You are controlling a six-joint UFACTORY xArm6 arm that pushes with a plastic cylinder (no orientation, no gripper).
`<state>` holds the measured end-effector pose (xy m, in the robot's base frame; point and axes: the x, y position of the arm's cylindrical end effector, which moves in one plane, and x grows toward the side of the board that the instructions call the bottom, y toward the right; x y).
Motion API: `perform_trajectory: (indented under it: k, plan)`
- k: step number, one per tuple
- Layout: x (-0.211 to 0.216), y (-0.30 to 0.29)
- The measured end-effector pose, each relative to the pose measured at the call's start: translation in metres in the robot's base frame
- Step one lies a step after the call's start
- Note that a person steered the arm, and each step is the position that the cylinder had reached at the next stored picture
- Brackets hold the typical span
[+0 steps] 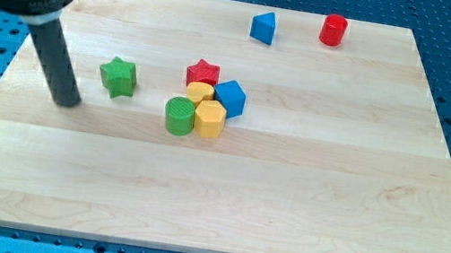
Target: Put your hand diagonally bottom right to the yellow hexagon
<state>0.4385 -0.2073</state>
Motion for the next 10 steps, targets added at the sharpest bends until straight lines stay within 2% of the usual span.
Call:
perform_trajectory:
  k: [1, 2, 3, 4, 6, 8, 9, 10]
  plan:
    - [-0.030, 0.035]
    - [-0.022, 0.088]
    - [-0.021, 0.105]
    - [-0.010, 0.081]
    - [-0.001, 0.077]
    - [0.065, 0.082]
    - [0.086, 0.106]
    - [0.103, 0.162]
